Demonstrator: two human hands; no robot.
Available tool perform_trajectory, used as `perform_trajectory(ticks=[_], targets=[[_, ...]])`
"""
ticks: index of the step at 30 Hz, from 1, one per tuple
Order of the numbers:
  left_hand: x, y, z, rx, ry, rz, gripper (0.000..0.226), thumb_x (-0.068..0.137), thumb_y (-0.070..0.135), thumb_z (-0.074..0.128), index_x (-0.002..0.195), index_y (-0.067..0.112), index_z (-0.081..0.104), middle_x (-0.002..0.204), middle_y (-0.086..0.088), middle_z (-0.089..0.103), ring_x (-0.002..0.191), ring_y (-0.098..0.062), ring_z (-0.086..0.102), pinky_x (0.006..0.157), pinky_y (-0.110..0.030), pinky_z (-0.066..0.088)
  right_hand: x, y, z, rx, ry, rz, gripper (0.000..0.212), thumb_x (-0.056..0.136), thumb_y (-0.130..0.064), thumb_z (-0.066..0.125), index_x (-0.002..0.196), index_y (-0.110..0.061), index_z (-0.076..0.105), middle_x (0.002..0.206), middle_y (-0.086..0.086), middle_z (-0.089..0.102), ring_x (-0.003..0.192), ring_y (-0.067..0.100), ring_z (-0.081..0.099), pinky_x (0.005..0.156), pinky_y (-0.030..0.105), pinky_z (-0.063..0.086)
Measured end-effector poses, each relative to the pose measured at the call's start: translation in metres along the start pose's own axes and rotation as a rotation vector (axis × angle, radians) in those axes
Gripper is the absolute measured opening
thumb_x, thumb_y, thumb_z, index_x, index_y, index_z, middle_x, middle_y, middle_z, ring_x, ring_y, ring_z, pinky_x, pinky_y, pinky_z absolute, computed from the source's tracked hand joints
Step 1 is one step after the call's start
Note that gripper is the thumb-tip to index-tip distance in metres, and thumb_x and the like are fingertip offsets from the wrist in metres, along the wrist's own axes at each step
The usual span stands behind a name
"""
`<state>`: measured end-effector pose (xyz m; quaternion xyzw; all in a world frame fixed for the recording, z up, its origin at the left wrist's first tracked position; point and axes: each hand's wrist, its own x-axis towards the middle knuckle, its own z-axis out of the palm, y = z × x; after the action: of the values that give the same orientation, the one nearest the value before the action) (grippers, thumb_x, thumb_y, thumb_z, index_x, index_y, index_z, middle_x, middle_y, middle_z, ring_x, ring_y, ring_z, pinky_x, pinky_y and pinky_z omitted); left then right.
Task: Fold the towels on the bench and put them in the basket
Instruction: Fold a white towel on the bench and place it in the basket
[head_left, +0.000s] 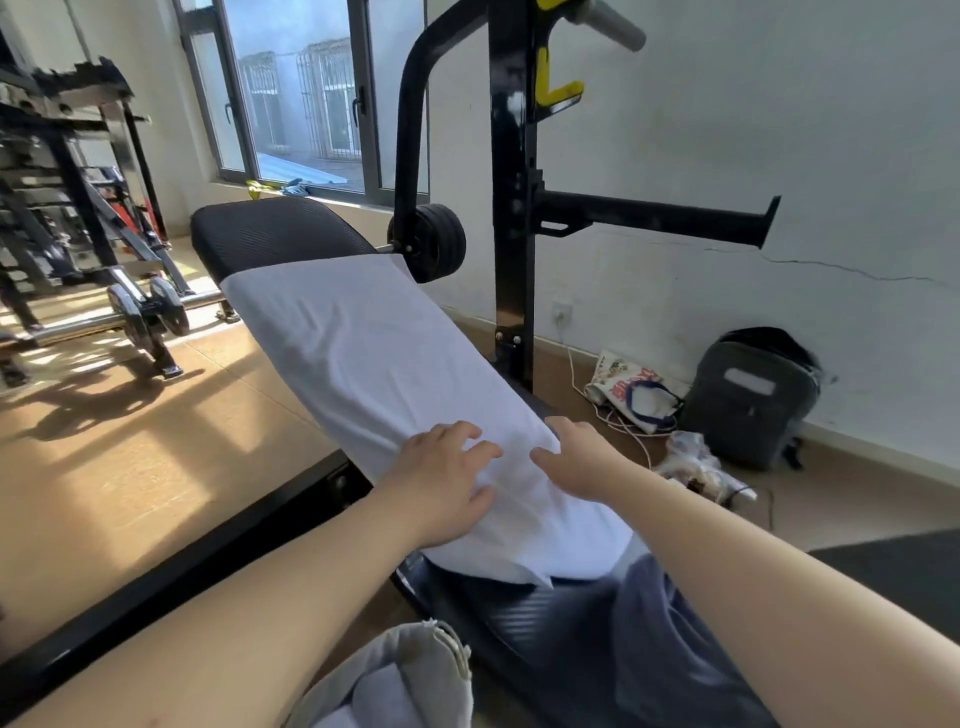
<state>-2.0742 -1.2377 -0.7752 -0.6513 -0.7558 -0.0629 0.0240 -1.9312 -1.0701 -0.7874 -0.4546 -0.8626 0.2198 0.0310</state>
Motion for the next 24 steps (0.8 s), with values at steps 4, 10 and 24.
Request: perform_trajectory(ticks=[4,10,24], targets=[[-0.009,0.019,0.021,-0.017,-0.021,0.198,0.053,0.094,0.057,0.047,0.142,0.035,0.048,0.146,0.006,0.041,0.136,-0.017,0.038,0.114,-0.035,0.025,-0.017,0.030,0.016,-0.017,-0.047,0.060,0.070,0.100,-0.046,0.049,0.160,-0.024,0.020,0.158,0.013,0.030,0.136,0.038,0.043,0.105,0.045,0.046],[-0.019,0.030,0.047,-0.032,-0.073,0.369,0.046,0.079,0.065,0.045,0.110,0.038,0.066,0.123,0.011,0.057,0.119,-0.016,0.052,0.108,-0.041,0.035,-0.038,0.063,0.032,-0.040,-0.014,0.076,0.063,0.096,-0.019,0.045,0.155,-0.032,0.029,0.137,0.013,0.046,0.121,0.039,0.051,0.087,0.036,0.047],[-0.038,0.027,0.018,-0.515,0.113,0.075,0.018,0.091,0.031,0.060,0.078,0.022,0.051,0.066,0.007,0.051,0.063,-0.010,0.048,0.059,-0.021,0.038,-0.044,0.067,0.014,0.315,0.214,0.250,0.023,0.088,-0.012,0.050,0.066,-0.018,0.047,0.066,0.002,0.048,0.061,0.022,0.043,0.053,0.028,0.031]])
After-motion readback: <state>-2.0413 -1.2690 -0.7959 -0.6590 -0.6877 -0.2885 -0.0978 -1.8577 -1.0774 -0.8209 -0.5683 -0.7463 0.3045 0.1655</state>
